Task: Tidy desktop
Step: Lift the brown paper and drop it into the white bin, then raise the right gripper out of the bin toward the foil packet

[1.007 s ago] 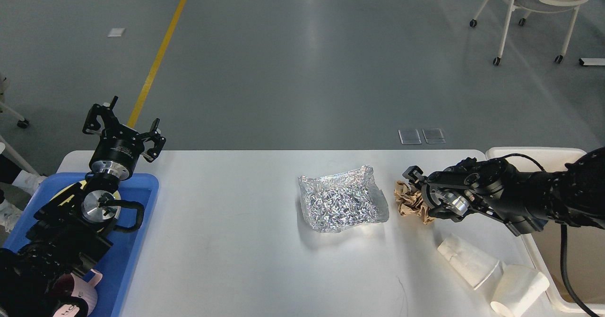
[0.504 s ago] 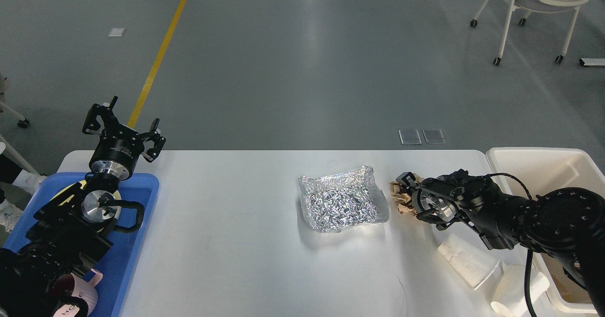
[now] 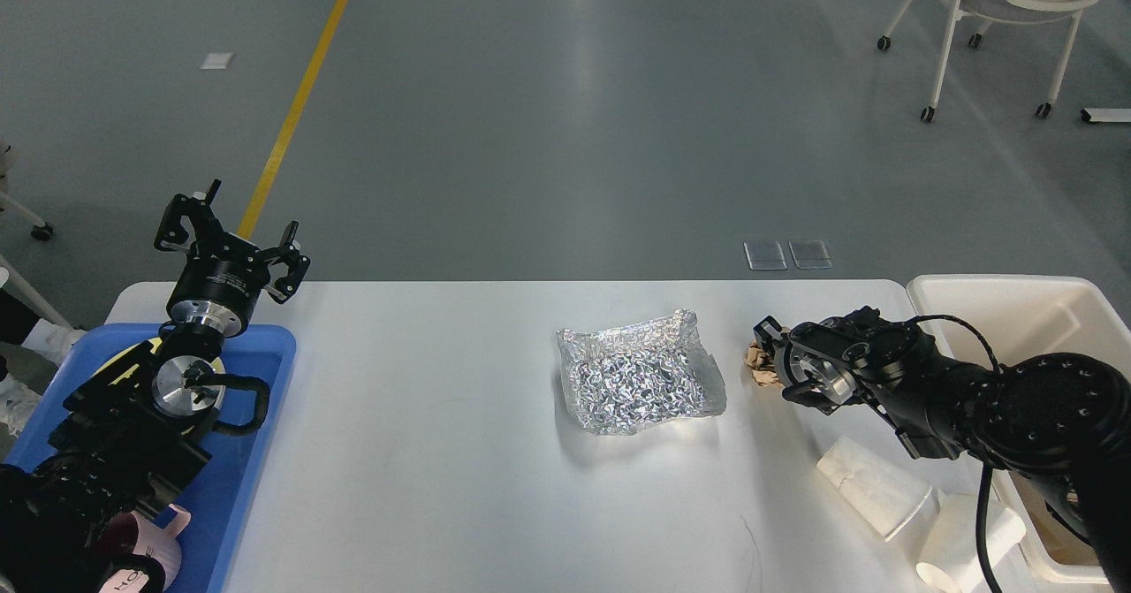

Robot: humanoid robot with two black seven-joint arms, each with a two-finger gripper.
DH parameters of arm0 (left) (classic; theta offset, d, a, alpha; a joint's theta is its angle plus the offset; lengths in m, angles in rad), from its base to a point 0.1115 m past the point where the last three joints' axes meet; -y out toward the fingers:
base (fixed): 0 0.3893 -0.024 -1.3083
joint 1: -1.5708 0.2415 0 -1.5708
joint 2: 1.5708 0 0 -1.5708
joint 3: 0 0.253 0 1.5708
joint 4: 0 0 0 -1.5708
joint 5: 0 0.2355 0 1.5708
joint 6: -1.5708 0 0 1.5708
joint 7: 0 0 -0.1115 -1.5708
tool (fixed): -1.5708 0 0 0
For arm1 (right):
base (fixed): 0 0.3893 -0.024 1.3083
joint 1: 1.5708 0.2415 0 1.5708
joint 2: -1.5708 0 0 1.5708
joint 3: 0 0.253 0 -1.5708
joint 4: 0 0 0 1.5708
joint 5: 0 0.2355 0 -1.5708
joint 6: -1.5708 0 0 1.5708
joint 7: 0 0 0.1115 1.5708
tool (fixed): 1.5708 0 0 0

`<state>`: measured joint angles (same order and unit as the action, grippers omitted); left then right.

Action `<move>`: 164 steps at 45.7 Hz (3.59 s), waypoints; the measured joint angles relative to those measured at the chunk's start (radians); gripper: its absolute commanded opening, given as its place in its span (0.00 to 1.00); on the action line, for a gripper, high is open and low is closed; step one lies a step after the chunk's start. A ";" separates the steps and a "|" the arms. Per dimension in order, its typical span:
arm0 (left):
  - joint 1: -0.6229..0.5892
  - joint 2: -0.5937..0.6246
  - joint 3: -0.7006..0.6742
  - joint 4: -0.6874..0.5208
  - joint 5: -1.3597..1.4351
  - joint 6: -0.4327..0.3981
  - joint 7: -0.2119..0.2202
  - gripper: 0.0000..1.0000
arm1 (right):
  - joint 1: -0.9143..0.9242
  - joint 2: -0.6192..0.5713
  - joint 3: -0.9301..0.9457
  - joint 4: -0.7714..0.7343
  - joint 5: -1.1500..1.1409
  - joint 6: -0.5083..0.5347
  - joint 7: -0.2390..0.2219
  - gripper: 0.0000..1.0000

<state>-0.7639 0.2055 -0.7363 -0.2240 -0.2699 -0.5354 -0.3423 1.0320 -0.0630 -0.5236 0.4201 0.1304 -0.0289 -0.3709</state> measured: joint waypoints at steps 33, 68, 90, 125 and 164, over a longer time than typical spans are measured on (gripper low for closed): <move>0.000 0.000 0.000 0.000 -0.001 0.000 0.000 1.00 | 0.402 -0.314 -0.060 0.414 -0.232 0.330 0.013 0.00; 0.000 0.000 0.000 0.000 -0.001 0.000 0.000 0.99 | 1.319 -0.327 -0.331 1.168 -0.184 0.662 -0.008 0.00; 0.000 0.000 0.000 0.000 -0.001 0.000 0.000 1.00 | 0.701 -0.562 -0.618 0.696 -0.191 0.342 -0.003 0.00; 0.000 0.000 0.000 0.000 -0.001 0.000 0.000 1.00 | -0.235 -0.304 -0.054 -0.291 -0.177 0.008 0.007 1.00; 0.000 0.000 0.000 0.000 -0.001 0.000 0.000 1.00 | 0.104 -0.366 -0.060 -0.160 -0.176 0.282 0.007 1.00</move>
<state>-0.7639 0.2056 -0.7363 -0.2239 -0.2709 -0.5354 -0.3422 1.1363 -0.4295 -0.5840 0.2605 -0.0454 0.2532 -0.3638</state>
